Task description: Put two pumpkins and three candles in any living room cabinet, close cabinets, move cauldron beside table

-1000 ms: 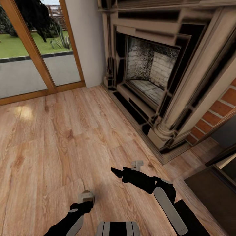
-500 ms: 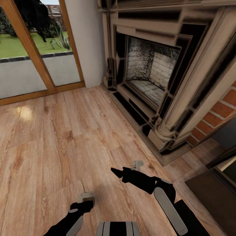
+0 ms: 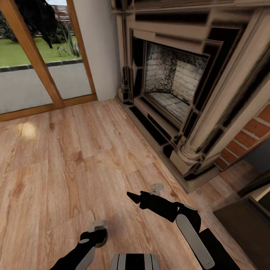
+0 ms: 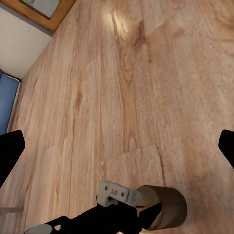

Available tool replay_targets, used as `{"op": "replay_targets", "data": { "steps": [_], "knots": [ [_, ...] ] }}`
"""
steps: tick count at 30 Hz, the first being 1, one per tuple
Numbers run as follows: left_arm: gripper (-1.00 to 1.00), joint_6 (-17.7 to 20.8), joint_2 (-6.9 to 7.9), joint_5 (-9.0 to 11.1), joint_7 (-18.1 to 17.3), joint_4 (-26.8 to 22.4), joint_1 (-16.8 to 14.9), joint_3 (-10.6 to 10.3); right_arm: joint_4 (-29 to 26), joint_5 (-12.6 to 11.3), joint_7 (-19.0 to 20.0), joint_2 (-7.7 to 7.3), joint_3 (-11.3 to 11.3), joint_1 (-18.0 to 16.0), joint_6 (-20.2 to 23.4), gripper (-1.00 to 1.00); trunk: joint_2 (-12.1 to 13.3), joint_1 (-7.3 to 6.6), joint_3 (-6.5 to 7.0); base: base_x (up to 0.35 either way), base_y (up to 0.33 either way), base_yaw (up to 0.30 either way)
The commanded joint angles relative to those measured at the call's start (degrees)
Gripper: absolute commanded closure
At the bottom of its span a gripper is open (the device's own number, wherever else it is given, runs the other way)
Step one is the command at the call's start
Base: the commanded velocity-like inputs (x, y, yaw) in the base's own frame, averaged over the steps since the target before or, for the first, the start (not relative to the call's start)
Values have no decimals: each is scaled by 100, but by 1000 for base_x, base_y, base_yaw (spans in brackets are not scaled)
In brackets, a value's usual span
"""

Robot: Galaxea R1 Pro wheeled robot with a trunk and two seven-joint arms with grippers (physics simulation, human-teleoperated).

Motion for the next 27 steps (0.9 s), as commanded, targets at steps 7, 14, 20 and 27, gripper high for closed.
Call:
{"op": "replay_targets", "data": {
  "steps": [7,14,20,27],
  "knots": [
    [-100,18,9,33,52,-16,-3,-50,-3,-4,6,-4,1,-3,18,-100,-2,0,-4,13,0,0],
    [-100,16,9,33,52,-16,-3,-49,-3,-4,5,-3,1,-3,18,-100,-2,0,-4,0,0,0],
    [-100,16,9,33,52,-16,-3,-49,-3,-4,7,-5,1,-3,18,-100,-7,10,-93,0,0,0],
    [-100,16,12,33,49,-16,-3,-49,-3,-4,9,2,1,-3,18,-100,-7,10,-93,0,0,0]
  ]
}}
